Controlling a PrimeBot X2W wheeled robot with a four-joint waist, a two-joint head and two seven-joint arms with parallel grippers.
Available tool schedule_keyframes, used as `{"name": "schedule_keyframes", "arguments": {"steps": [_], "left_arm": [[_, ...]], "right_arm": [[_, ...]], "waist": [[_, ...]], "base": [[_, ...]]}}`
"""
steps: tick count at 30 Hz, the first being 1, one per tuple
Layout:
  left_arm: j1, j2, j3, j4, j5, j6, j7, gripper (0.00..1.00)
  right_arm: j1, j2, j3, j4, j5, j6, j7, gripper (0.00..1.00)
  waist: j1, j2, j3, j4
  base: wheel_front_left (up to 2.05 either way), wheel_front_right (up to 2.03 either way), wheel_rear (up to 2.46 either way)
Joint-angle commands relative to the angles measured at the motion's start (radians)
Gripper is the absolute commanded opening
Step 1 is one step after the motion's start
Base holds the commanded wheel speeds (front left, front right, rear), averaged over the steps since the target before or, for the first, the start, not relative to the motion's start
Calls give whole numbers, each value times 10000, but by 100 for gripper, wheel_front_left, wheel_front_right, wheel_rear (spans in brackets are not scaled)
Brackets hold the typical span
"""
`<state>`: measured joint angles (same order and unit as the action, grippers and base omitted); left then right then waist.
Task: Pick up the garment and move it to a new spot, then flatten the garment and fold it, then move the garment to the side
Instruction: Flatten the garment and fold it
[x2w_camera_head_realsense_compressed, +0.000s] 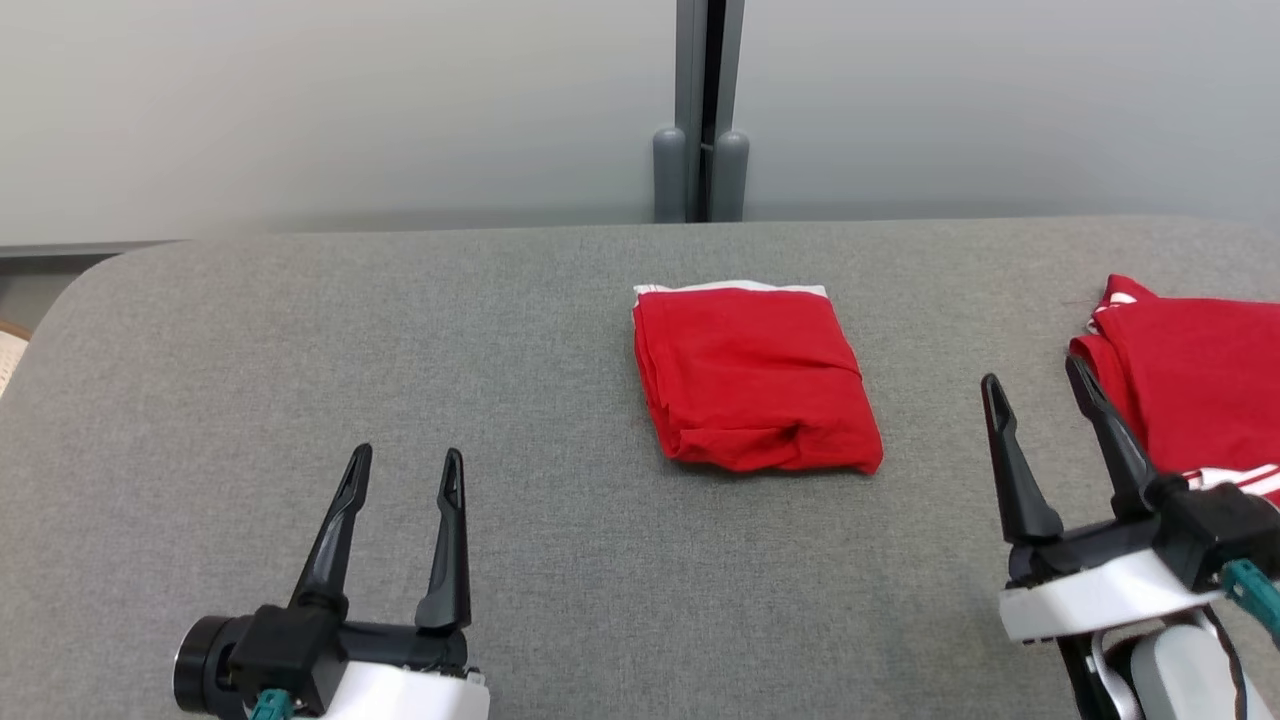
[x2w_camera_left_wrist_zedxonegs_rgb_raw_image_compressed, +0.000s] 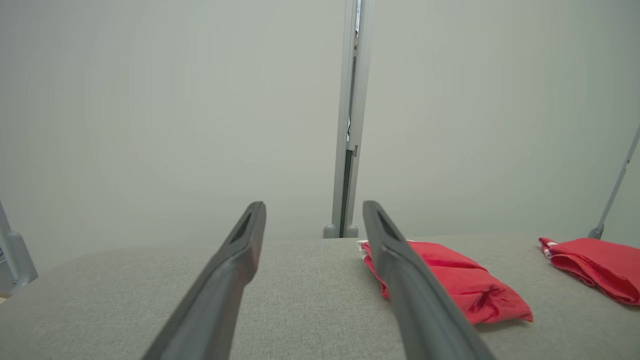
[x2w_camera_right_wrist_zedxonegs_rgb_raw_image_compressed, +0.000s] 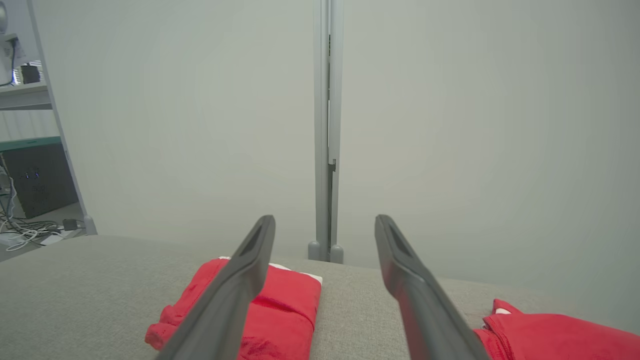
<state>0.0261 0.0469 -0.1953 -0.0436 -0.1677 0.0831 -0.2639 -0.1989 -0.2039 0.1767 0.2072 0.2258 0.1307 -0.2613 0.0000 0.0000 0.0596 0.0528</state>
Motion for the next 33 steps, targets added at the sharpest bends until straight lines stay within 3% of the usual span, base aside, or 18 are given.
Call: {"name": "schedule_keyframes", "arguments": {"steps": [1, 9, 15, 19, 33], "left_arm": [[242, 58, 131, -148, 42, -130, 1, 100], [1169, 55, 313, -425, 454, -407, 1, 100], [1732, 56, 530, -89, 799, 25, 2, 100], [1938, 55, 575, 254, 627, 200, 2, 100], [1930, 56, 585, 950, 668, 76, -3, 100]], "right_arm": [[442, 199, -303, -389, -380, -2, -43, 100], [2493, 988, -1099, -1823, -1300, -4, -26, 100], [3397, 1225, -1381, -1824, -1545, -4, -26, 100], [3640, 1283, -1353, -1673, -1625, -4, -27, 100], [3536, 1228, -1104, -1500, -1644, -4, -27, 100]], "waist": [[0, 0, -317, -89], [0, 0, -840, 49], [0, 0, -1109, 50], [0, 0, -1197, 37], [0, 0, -1109, 18]], "base": [[0, 0, 0], [0, 0, 0], [0, 0, 0], [0, 0, 0], [0, 0, 0]]}}
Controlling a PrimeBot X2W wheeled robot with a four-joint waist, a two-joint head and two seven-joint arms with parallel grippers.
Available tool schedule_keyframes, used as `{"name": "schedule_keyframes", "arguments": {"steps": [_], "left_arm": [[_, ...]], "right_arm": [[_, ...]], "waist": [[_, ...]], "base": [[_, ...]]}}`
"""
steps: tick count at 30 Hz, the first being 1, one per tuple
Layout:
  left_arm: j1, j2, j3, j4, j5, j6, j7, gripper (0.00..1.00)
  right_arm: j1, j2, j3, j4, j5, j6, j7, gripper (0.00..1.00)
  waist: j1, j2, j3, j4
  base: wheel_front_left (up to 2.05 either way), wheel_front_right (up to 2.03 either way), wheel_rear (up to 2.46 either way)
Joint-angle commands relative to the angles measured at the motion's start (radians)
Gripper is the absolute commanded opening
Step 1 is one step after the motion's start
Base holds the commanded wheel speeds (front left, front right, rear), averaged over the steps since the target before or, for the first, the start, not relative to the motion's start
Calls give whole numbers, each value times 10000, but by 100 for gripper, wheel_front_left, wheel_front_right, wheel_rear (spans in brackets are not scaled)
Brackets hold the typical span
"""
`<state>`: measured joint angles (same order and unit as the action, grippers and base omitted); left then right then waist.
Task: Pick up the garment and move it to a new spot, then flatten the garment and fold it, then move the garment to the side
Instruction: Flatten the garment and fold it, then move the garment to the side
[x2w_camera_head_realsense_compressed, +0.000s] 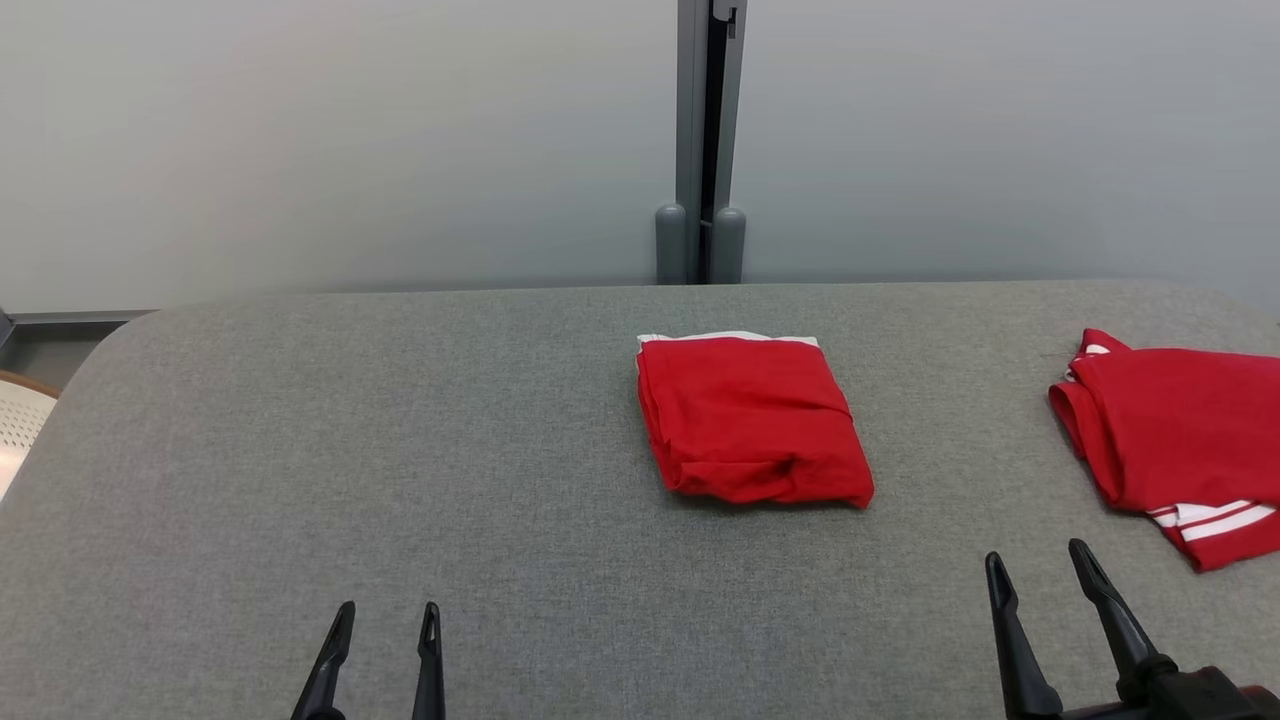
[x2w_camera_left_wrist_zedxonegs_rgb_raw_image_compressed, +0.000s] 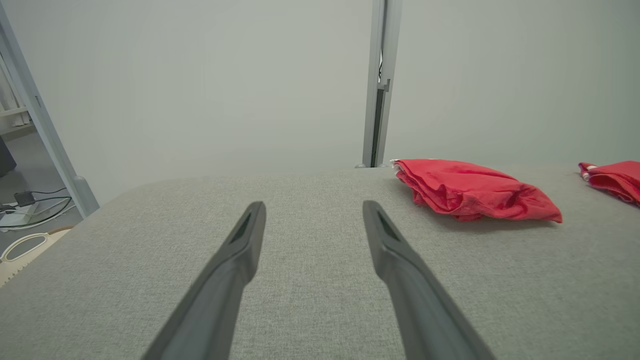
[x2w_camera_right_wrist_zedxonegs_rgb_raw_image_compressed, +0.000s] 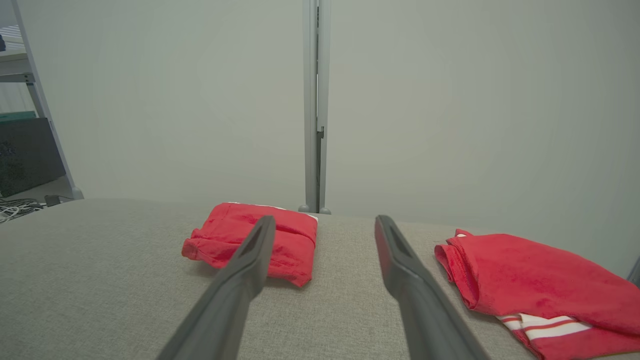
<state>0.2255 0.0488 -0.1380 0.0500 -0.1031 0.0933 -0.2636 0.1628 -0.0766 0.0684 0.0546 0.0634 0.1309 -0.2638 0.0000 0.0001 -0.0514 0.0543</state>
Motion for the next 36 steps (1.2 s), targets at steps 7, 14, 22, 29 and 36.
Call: {"name": "schedule_keyframes", "arguments": {"steps": [7, 14, 22, 29, 36], "left_arm": [[-128, 37, -66, 103, 44, 45, -7, 100], [-166, 37, -146, 126, 56, 11, -7, 100], [-338, 37, -256, 78, 101, -26, -7, 100], [-1085, 38, -685, -232, 144, -222, -7, 100], [-2050, 32, -1306, -371, 55, -367, -8, 100]], "right_arm": [[-74, -67, -63, 51, -10, -6, -3, 100], [-42, -78, -47, 43, -84, -6, -3, 100], [-352, -75, -21, 54, 43, -6, -4, 100], [-2442, -221, 326, 1361, 2027, -4, -3, 100], [-6015, -2811, 1881, 2970, 6765, -3, 3821, 100]], "waist": [[0, -1, 51, 46], [0, -1, 91, 113], [0, -1, 335, 273], [0, -1, 1434, 594], [0, -1, 2531, 1197]], "base": [[0, 0, 0], [0, 0, 0], [0, 0, 0], [0, 0, 0], [0, 0, 0]]}}
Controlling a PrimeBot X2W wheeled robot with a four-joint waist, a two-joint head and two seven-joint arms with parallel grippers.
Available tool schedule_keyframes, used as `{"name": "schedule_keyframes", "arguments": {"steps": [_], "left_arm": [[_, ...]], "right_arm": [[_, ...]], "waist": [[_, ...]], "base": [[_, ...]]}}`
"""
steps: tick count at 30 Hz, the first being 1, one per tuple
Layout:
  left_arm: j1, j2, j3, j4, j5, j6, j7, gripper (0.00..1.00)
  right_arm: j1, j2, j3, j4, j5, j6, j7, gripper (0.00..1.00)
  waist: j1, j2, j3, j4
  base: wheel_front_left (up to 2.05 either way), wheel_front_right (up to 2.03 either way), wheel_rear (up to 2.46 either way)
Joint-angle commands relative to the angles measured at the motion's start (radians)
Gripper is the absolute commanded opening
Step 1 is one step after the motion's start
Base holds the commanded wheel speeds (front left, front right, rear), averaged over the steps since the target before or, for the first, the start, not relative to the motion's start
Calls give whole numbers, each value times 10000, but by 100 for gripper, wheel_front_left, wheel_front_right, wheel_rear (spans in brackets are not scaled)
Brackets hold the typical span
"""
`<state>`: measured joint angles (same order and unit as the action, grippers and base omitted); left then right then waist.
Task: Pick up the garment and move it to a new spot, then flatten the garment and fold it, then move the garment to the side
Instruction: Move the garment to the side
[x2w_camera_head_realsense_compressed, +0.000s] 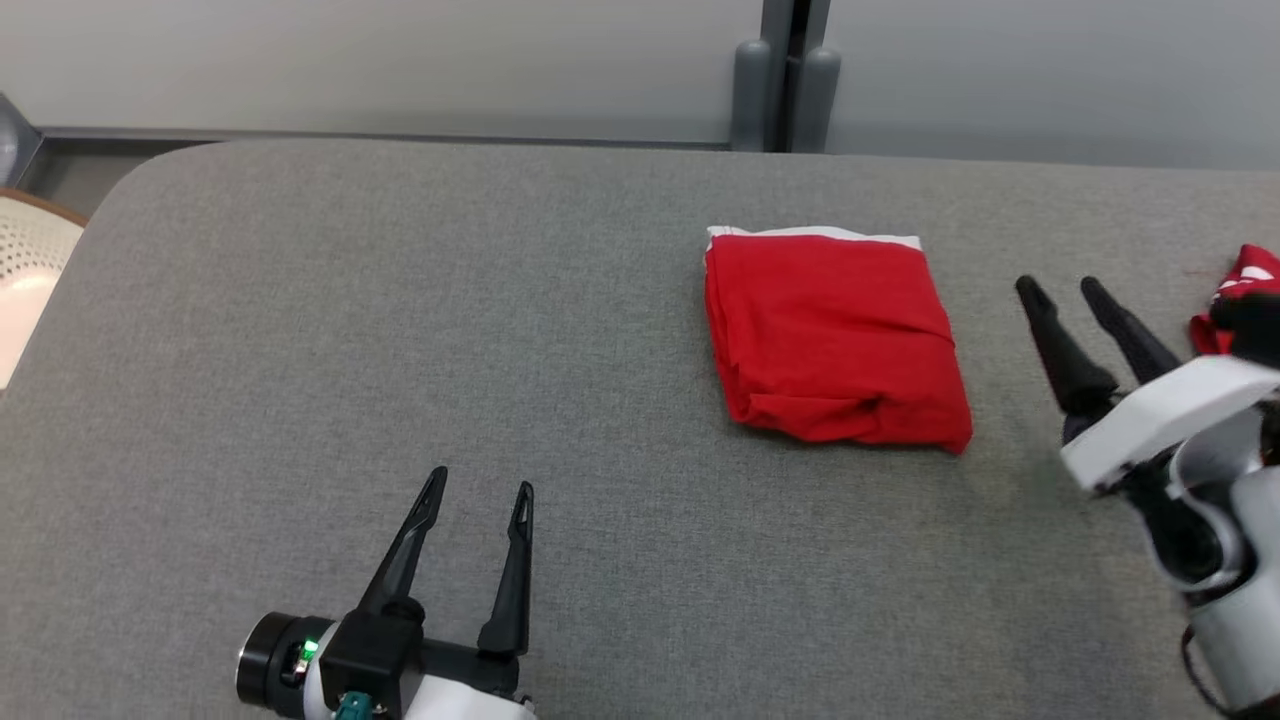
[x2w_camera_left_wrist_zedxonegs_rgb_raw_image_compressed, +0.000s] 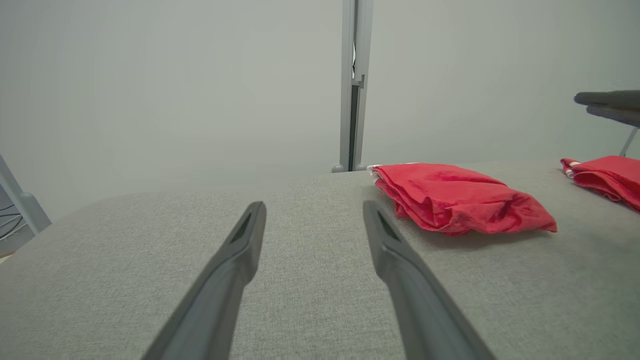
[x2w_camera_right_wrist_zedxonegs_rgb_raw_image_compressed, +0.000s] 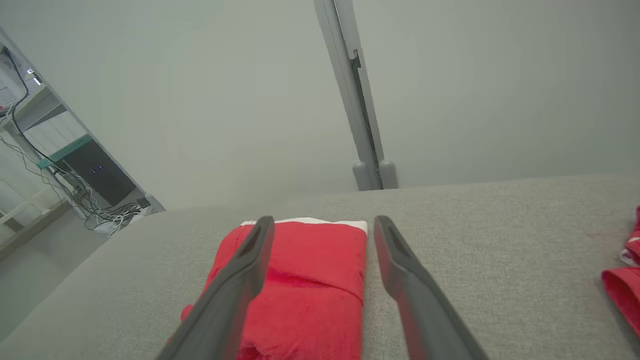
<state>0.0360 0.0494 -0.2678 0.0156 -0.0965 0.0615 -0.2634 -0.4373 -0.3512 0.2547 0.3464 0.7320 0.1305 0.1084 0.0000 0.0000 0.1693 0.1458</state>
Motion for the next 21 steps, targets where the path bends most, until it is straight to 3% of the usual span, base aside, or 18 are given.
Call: {"name": "schedule_keyframes", "arguments": {"steps": [1, 6, 7, 11, 21], "left_arm": [[-234, 33, -71, -18, -43, -58, -9, 100], [-558, 28, -357, 24, -251, 30, -9, 100], [-558, 28, -357, 24, -251, 30, -9, 100], [-805, 30, -522, 48, -371, 84, -10, 100], [-1310, 31, -663, 124, -524, 78, -10, 100]], "right_arm": [[-318, -380, 69, 126, 621, -1, 738, 100], [-1127, -1200, -145, 630, 3080, -1, 3822, 100], [-1127, -1200, -145, 630, 3080, -1, 3822, 100], [-1411, -1396, -405, 925, 4238, -1, 5502, 100], [-1887, -1203, -916, 1969, 4398, -1, 6926, 100]], "waist": [[0, 0, 425, 337], [0, 0, 881, 578], [0, 0, 881, 578], [0, 0, 1215, 717], [0, 0, 1836, 1022]], "base": [[0, 0, 0], [0, 0, 0], [0, 0, 0], [0, 0, 0], [0, 0, 0]]}}
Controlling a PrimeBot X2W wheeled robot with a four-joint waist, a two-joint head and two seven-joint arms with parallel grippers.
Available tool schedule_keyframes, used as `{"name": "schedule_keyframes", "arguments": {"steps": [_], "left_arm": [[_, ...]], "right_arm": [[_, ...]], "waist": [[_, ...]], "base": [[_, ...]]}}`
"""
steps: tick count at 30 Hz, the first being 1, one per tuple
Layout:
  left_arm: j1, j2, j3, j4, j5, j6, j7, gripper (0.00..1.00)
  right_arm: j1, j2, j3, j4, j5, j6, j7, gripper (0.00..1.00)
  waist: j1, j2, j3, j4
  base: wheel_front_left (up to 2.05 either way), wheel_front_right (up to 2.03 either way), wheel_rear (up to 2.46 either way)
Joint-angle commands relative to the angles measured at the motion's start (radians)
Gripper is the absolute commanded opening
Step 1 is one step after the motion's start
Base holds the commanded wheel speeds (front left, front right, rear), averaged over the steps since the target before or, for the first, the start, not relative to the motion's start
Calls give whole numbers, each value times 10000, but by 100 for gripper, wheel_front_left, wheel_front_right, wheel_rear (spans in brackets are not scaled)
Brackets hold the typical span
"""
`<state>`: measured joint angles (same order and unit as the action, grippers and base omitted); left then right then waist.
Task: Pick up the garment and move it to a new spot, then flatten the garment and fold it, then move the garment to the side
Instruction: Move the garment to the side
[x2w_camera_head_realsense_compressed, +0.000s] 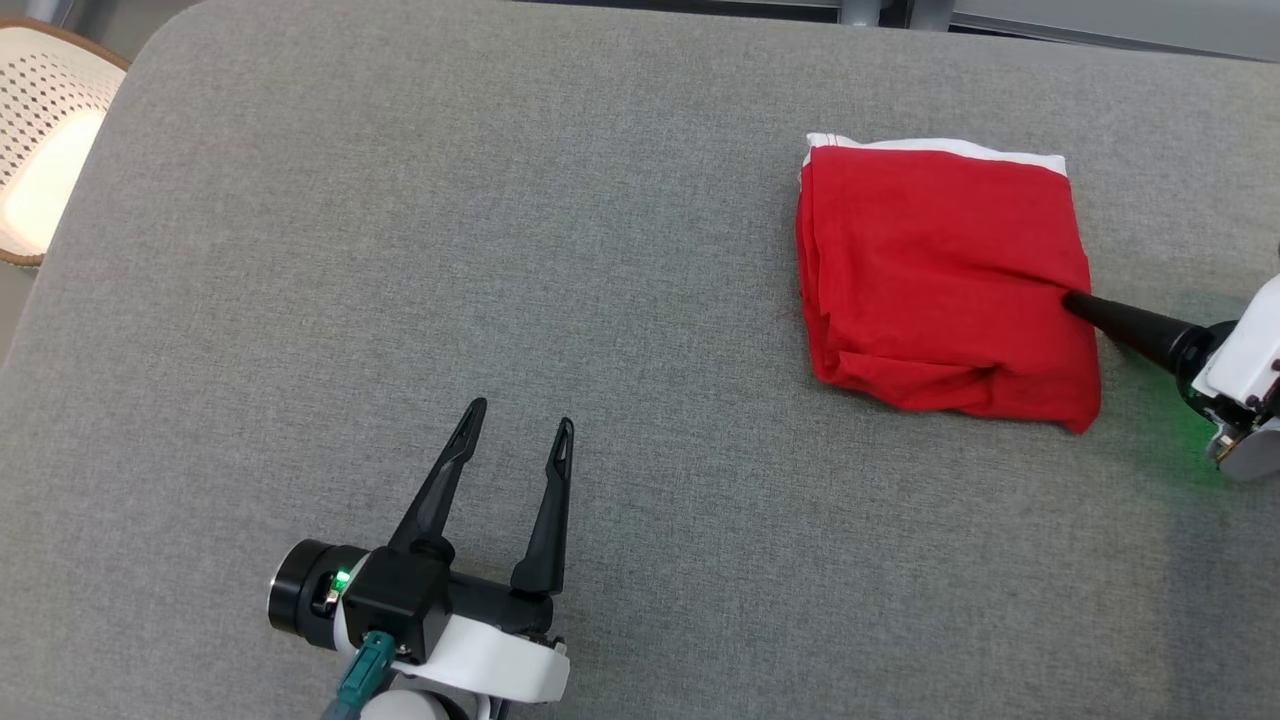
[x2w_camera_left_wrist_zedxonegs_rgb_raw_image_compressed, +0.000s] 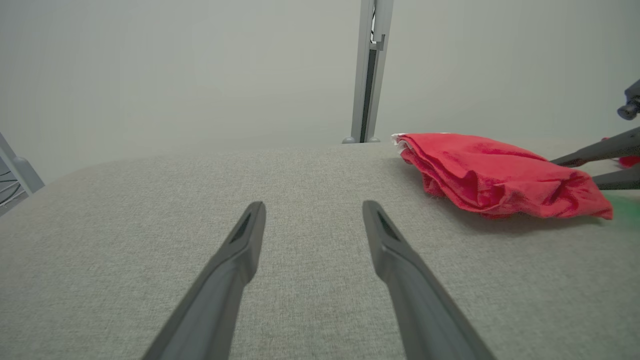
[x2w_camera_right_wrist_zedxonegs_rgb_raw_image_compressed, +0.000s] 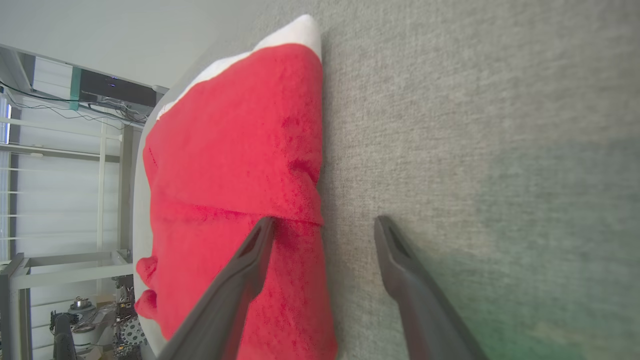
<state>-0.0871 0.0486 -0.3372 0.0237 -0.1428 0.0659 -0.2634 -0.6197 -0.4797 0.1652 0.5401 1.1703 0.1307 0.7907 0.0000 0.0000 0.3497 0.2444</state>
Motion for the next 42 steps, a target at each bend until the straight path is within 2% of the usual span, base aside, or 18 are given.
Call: {"name": "schedule_keyframes", "arguments": {"steps": [1, 3, 4, 5, 6, 11, 17, 27, 32, 38, 42], "left_arm": [[-86, 37, 46, 78, -61, 7, -10, 100], [-83, 37, 78, 171, -82, -28, -10, 100], [-74, 37, 95, 209, -76, -37, -10, 100], [-65, 37, 104, 236, -73, -53, -10, 100], [-62, 37, 109, 254, -79, -72, -10, 100], [-136, 39, 158, 264, -16, -112, -10, 100], [-196, 39, 390, 225, 182, -231, -10, 100], [-422, 42, 704, 134, 619, -631, -10, 100], [-511, 39, 790, 61, 764, -755, -10, 100], [-731, 39, 931, -39, 908, -998, -10, 100], [-853, 39, 952, -70, 952, -1096, -10, 100]], "right_arm": [[-61, 139, -39, 113, 26, -2, 232, 100], [5, 294, -35, 151, 32, -4, 465, 100], [28, 377, -35, 106, 57, -6, 557, 48], [45, 434, -44, 27, 83, -4, 614, 7], [76, 495, -37, -95, 132, -4, 697, 0], [328, 359, -87, -978, 151, -2, 464, 0], [701, -197, -178, -1911, 99, -2, 479, 0], [1675, -2111, -949, -3539, -582, -2, 782, 0], [2185, -2821, -1697, -3764, -1070, -2, 526, 0], [2633, -3705, -2456, -3721, -2332, -2, -358, 0], [2623, -3879, -2704, -3421, -3090, -4, -869, 0]], "waist": [[0, 0, 36, 34], [0, 0, 22, -1], [0, 0, 7, -35], [0, 0, -7, -72], [0, 0, -28, -114], [0, 0, -84, -398], [0, 0, -23, -1010], [0, 0, 375, -1930], [0, 0, 598, -2076], [0, 0, 1039, -2132], [0, 0, 1270, -2077]], "base": [[0, 0, 0], [0, 0, 0], [0, 0, 0], [0, 0, 0], [0, 0, 0], [0, 0, 0], [0, 0, 0], [0, 0, 0], [0, 0, 0], [0, 0, 0], [0, 0, 0]]}}
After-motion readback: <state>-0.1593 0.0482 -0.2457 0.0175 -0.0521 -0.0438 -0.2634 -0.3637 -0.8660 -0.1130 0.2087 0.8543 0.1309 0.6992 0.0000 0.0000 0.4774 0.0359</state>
